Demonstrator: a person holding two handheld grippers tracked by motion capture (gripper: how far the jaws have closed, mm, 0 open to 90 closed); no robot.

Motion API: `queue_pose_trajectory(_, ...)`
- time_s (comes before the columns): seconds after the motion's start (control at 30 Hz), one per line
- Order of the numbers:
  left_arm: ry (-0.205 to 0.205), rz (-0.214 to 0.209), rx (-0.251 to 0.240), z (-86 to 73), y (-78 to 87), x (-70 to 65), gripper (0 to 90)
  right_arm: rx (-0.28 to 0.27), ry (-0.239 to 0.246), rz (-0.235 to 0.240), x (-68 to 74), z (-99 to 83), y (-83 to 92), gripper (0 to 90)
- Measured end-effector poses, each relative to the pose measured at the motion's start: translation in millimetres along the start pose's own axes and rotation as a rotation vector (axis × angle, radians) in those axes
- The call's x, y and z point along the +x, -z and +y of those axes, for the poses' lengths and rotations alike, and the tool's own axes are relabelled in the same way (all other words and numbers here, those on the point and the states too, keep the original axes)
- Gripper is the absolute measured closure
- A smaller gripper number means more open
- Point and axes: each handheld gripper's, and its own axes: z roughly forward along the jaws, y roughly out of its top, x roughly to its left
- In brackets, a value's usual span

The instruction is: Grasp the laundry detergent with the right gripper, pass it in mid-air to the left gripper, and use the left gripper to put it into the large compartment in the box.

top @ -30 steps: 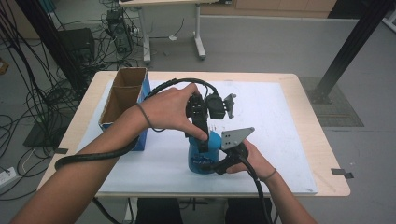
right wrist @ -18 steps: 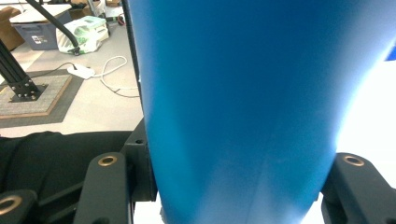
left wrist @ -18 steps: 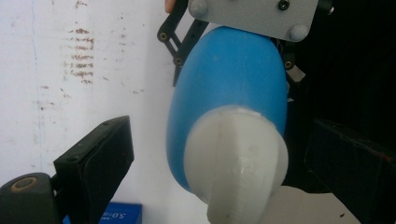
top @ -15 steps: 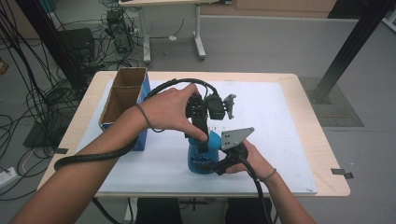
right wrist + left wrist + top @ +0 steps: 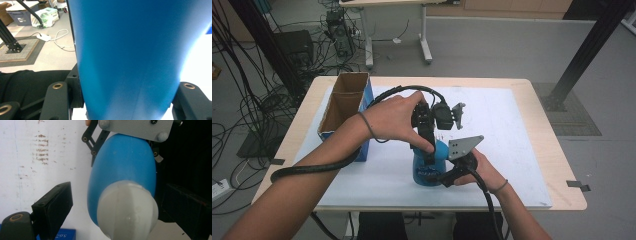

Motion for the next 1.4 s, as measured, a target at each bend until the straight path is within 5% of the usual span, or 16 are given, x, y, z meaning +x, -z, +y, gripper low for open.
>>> queue_pose_trajectory(0.9,-0.030,0.025,0.063,8.8,-11.4,-8.6,12.8,0.017,0.031,0.023,-3.4,12.9,-1.0,40.8)
queue_pose_trajectory(1.4,-0.037,0.038,0.076,11.3,-12.0,-11.4,23.2,0.018,0.036,0.023,-3.2,14.3,-0.9,40.9)
